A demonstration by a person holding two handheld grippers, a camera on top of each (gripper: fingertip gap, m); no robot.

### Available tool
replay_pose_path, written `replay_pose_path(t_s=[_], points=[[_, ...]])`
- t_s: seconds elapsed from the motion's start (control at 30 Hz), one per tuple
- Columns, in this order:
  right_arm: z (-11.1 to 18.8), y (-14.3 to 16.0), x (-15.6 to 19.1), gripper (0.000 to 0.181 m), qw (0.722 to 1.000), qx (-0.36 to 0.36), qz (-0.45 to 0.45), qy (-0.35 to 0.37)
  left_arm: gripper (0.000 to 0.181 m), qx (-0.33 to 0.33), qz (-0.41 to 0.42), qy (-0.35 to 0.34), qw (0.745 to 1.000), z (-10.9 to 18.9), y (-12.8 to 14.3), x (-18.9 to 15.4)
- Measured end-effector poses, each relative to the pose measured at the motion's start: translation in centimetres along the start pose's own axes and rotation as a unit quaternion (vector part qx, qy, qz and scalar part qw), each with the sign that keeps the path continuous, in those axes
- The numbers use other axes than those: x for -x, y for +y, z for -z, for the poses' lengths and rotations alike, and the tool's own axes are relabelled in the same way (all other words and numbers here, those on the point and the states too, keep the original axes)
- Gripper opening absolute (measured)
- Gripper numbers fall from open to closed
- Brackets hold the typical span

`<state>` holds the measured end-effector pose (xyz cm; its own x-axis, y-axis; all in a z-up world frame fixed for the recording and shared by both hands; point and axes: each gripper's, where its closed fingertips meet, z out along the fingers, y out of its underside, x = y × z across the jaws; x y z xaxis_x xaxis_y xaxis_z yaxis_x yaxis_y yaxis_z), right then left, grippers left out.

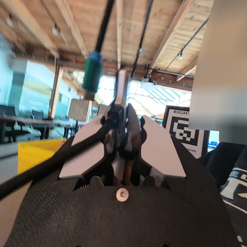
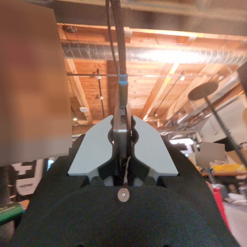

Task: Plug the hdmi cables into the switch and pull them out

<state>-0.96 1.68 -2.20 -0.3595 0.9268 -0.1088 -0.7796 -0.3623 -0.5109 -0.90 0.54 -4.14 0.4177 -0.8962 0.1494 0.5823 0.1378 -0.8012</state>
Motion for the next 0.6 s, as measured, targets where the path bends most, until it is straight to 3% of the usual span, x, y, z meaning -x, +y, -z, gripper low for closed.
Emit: replay_pose_path(t_s=[0.23,0.37,0.5,0.6], points=[[-0.3,1.9,0.6,0.022,0.999,0.038,-0.024,-0.006,0.022,-0.032,0.0,-0.005,0.999,1.1,-1.2,0.3],[0.0,2.0,0.3,0.023,0.996,0.069,-0.055,0.006,0.022,-0.026,-0.019,-0.019,0.999,1.2,-1.2,0.6],[1.3,-1.2,-0.7,0.023,0.997,-0.033,-0.057,0.038,0.022,-0.01,-0.014,-0.022,1.0,1.5,-1.6,0.8],[0.9,0.4,0.0,0.02,0.998,0.022,-0.062,0.024,0.021,0.021,-0.026,-0.027,0.999,1.6,-1.0,1.0]])
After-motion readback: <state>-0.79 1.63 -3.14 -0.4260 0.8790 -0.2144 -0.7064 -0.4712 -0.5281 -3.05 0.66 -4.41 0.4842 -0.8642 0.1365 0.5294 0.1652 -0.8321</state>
